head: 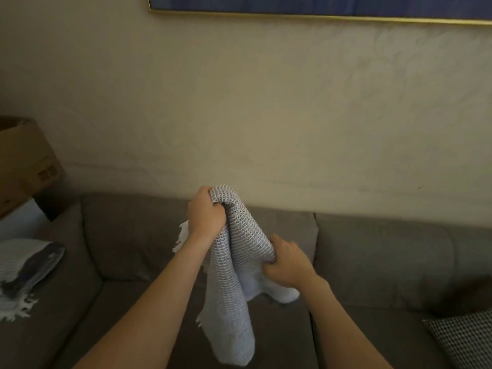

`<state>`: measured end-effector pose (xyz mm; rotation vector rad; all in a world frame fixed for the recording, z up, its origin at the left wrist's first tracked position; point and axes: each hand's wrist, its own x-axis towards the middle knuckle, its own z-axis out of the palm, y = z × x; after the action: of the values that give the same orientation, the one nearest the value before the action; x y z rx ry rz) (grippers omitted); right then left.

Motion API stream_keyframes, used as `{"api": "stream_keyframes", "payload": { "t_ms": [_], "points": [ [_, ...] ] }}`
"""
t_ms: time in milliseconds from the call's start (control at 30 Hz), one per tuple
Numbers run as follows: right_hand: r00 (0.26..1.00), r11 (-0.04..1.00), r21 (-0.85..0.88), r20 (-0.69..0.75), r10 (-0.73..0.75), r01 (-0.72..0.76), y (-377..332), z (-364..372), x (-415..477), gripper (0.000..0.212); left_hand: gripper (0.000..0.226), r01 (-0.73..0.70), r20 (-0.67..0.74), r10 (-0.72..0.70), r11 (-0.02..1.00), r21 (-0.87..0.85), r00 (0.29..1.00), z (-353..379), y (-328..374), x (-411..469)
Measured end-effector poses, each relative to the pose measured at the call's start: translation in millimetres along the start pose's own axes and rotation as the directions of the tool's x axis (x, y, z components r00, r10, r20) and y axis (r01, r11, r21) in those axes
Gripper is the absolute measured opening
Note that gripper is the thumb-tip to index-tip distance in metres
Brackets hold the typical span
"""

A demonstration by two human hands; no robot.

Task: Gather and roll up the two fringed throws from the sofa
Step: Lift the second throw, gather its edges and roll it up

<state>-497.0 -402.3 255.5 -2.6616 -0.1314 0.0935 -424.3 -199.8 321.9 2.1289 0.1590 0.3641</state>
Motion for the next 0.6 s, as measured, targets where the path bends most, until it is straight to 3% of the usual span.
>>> {"api": "stream_keyframes", "payload": {
  "t_ms": [100, 267, 333, 467, 600],
  "points": [
    [0.997, 0.987, 0.142, -0.044, -0.068, 0.073, -24, 7, 4, 0.053, 0.035, -0.095, 0.085, 0.091, 0.994, 0.049, 0.992, 2, 9, -1],
    [0.917, 0.956, 0.272, -0.398, 0.009, 0.108, -69, -10, 13, 0.061, 0.041, -0.198, 0.214, 0.169, 0.973, 0.121, 0.962, 6, 19, -5],
    [0.893, 0.965, 0.255, -0.446, 0.054, 0.069, -79, -22, 18, 0.055, 0.041, -0.256, 0.285, 0.209, 0.957, 0.138, 0.936, 6, 21, -7],
    [0.916, 0.992, 0.126, -0.395, 0.077, -0.029, -85, -36, 25, 0.038, 0.034, -0.378, 0.407, 0.301, 0.918, 0.123, 0.863, 5, 20, -17],
    [0.896, 0.999, -0.028, -0.445, 0.007, -0.021, -85, -45, 25, 0.049, 0.032, -0.315, 0.322, 0.281, 0.947, 0.058, 0.904, 8, 10, -29]
  ]
}}
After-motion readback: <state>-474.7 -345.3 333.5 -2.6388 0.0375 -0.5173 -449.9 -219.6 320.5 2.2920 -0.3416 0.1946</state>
